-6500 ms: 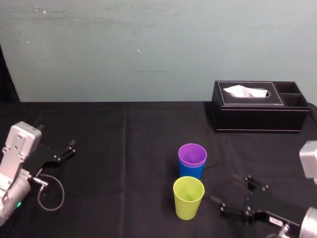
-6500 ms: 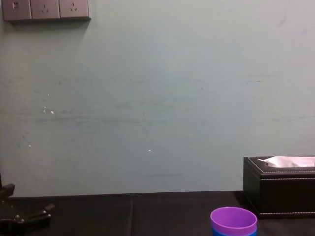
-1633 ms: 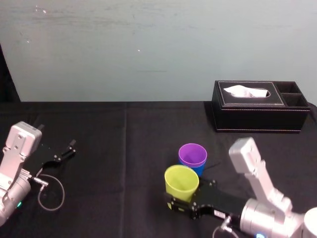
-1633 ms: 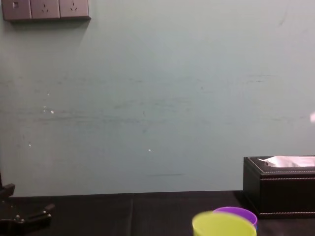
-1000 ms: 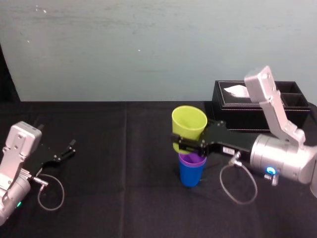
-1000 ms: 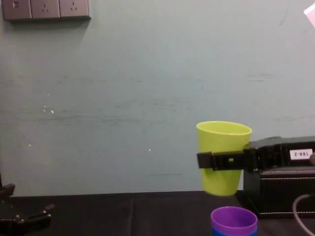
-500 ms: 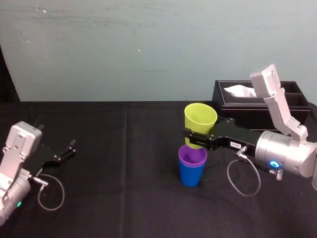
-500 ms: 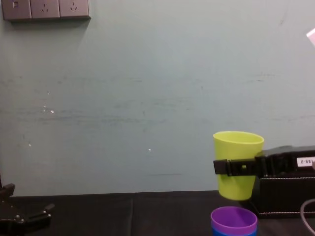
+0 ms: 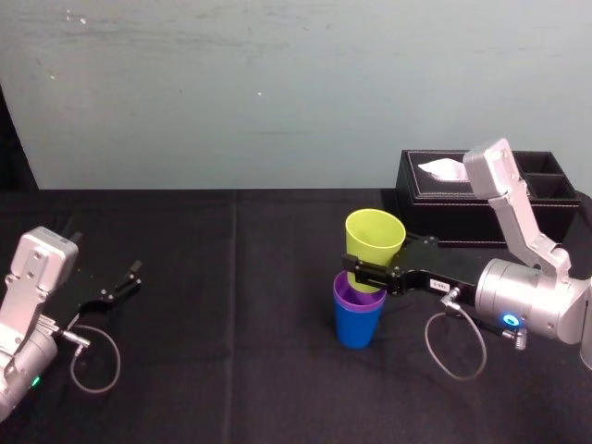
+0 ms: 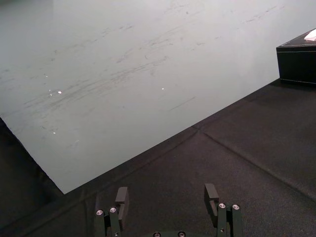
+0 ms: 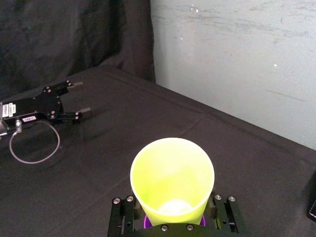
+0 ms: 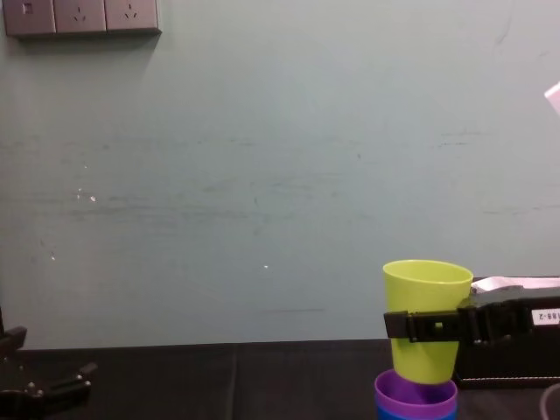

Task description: Stack the three plastic cups sequentially using one hand.

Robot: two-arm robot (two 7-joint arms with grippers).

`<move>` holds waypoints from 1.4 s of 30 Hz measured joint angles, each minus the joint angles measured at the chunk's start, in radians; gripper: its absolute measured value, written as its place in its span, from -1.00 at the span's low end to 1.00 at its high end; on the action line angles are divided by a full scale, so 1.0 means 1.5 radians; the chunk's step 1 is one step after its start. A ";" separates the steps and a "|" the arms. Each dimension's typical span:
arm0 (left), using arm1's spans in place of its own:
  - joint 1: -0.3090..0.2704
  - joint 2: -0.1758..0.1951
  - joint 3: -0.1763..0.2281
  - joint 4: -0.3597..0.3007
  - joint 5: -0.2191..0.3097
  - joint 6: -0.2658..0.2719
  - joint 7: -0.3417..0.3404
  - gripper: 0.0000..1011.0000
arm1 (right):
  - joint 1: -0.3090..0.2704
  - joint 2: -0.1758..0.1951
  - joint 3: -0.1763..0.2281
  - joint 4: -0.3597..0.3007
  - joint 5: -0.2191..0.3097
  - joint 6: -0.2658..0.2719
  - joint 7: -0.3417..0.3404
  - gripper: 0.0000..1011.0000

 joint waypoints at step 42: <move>0.000 0.000 0.000 0.000 0.000 0.000 0.000 0.98 | 0.004 -0.009 -0.034 0.041 -0.009 -0.023 -0.015 0.43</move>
